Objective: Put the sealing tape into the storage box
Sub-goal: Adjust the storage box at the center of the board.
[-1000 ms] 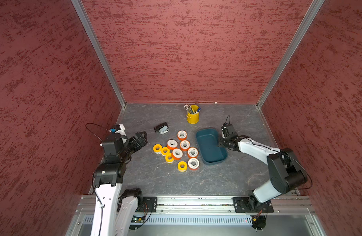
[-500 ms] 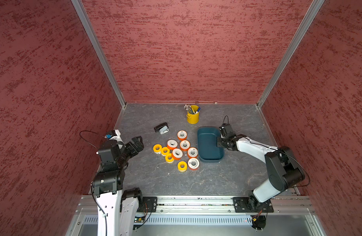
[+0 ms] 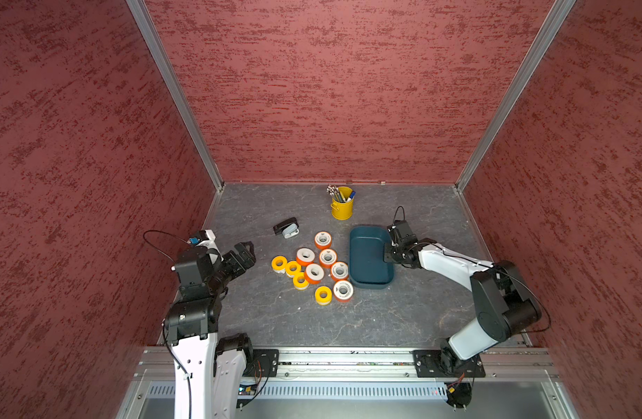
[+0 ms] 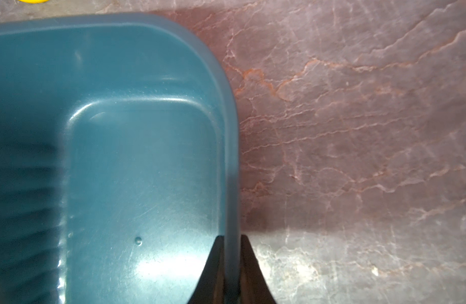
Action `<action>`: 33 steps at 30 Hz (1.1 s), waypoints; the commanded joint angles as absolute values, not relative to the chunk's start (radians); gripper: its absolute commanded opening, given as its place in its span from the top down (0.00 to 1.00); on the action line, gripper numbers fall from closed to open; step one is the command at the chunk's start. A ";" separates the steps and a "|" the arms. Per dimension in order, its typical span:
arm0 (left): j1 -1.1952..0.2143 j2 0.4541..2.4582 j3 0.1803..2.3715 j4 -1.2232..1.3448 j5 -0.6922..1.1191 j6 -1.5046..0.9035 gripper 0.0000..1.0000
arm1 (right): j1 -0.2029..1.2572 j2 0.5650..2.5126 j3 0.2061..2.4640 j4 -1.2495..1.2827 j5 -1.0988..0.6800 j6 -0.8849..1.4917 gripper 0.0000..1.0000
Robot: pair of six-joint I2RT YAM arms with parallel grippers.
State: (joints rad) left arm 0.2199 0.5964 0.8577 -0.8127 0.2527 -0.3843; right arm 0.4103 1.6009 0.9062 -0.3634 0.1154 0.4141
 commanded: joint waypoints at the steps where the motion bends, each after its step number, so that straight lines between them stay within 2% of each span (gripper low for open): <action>1: 0.232 0.588 0.852 -0.814 0.244 -0.365 0.00 | 0.423 1.580 0.921 -0.391 0.091 0.442 0.87; 8: 0.236 0.589 0.849 -0.814 0.226 -0.359 0.00 | 0.431 1.579 0.914 -0.398 0.096 0.452 0.84; 13: 0.236 0.609 0.864 -0.837 0.176 -0.373 0.00 | 0.431 1.561 0.914 -0.400 0.098 0.453 0.73; 16: 0.234 0.600 0.867 -0.843 0.159 -0.378 0.00 | 0.430 1.546 0.911 -0.404 0.106 0.453 0.62; 19: 0.226 0.591 0.868 -0.857 0.121 -0.384 0.00 | 0.430 1.523 0.908 -0.414 0.113 0.452 0.56; 24: 0.218 0.591 0.868 -0.861 0.113 -0.390 0.00 | 0.431 1.422 0.858 -0.397 0.171 0.438 0.45; 33: 0.221 0.551 0.853 -0.841 0.147 -0.376 0.00 | 0.431 1.194 0.706 -0.209 0.270 0.329 0.37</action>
